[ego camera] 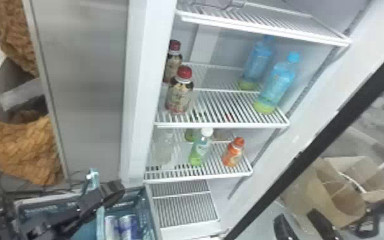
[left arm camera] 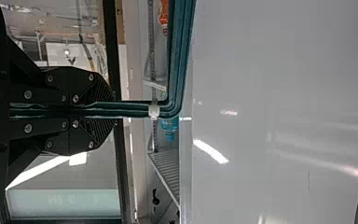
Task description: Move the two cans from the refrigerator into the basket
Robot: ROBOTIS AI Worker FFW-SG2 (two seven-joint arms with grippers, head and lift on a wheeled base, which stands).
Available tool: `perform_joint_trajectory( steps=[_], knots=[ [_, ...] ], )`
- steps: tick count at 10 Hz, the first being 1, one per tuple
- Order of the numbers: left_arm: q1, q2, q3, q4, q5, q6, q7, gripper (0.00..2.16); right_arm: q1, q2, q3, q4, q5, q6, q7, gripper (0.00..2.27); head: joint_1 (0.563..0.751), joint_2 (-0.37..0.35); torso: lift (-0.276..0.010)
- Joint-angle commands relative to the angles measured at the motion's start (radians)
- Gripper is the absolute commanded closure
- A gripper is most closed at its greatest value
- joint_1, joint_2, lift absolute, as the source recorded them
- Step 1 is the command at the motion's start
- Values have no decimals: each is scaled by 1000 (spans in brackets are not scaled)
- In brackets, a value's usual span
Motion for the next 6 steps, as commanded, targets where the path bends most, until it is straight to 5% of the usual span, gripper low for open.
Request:
perform_joint_trajectory(
  steps=[1, 6],
  knots=[
    [2, 0, 4, -3, -5, 0, 0, 1191, 32, 10, -4, -13, 1, -17, 2, 144, 695, -350, -31],
    [-1, 0, 6, -3, -15, 3, 0, 1191, 39, 3, -6, -23, -3, -15, 10, 144, 695, -350, -31]
  ],
)
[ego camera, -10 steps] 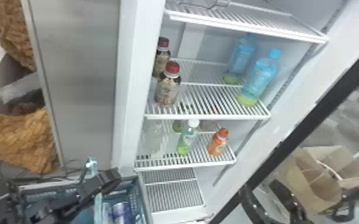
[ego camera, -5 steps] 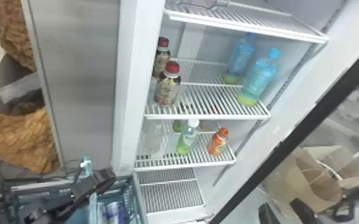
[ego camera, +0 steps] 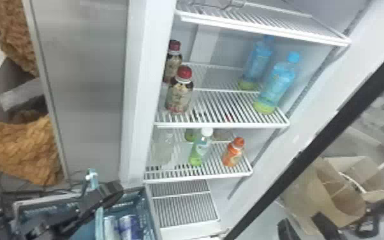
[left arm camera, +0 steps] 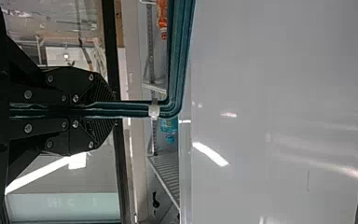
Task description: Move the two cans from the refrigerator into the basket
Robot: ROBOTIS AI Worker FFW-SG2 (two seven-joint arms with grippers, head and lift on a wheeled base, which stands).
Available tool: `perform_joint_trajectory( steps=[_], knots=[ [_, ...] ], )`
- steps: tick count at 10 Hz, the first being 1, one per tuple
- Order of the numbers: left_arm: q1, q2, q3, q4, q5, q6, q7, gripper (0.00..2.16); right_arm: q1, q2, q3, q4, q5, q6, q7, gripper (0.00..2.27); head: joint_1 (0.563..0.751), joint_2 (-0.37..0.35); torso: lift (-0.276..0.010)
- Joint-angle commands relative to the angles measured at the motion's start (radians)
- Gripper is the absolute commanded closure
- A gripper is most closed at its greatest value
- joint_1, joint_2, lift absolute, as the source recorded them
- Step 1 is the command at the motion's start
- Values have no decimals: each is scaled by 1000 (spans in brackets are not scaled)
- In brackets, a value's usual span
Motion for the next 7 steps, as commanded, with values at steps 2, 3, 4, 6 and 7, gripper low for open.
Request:
perform_joint_trajectory(
  steps=[2, 3, 4, 6, 7],
  knots=[
    [8, 0, 4, 0, -2, 0, 0, 1190, -3, 0, 0, 7, -8, 0, 2, 144, 695, -350, -31],
    [5, 0, 4, 0, -2, 0, 0, 1191, -5, 0, 0, 12, -10, 0, 3, 144, 695, -350, -31],
    [5, 0, 4, 0, -4, 2, 0, 1190, -5, -2, 0, 12, -12, 0, 5, 144, 695, -350, -31],
    [8, 0, 4, 0, -2, 2, 0, 1191, -8, -3, 0, 17, -12, 0, 5, 144, 695, -350, -31],
    [5, -2, 4, 0, -2, 2, 0, 1191, -10, -3, 0, 22, -12, 0, 5, 144, 695, -350, -31]
  ],
)
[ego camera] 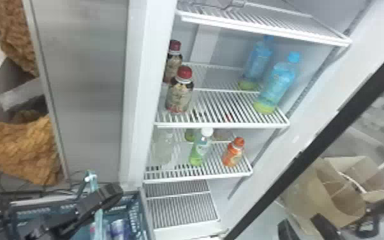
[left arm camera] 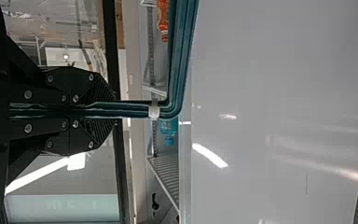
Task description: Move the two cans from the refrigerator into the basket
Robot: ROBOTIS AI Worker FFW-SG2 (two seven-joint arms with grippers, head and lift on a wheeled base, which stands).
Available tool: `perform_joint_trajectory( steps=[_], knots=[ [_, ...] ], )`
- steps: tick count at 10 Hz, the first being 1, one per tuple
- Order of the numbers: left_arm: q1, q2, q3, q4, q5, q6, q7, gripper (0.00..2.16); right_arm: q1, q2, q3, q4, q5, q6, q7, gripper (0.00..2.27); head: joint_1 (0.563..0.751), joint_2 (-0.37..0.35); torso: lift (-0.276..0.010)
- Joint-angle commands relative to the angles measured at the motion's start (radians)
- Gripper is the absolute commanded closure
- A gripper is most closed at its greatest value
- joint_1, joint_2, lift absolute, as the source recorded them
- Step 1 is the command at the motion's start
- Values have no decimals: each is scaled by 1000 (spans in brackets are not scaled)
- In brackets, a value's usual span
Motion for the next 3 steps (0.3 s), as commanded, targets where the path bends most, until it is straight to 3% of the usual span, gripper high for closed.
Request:
perform_joint_trajectory(
  steps=[1, 3],
  knots=[
    [-1, 0, 2, 0, 1, 0, 0, 1190, -6, 0, 2, 8, 0, 0, 0, 144, 695, -350, -31],
    [1, -2, 2, 0, 3, 0, 0, 1190, -11, 0, 4, 15, 0, 0, 5, 144, 695, -350, -31]
  ],
)
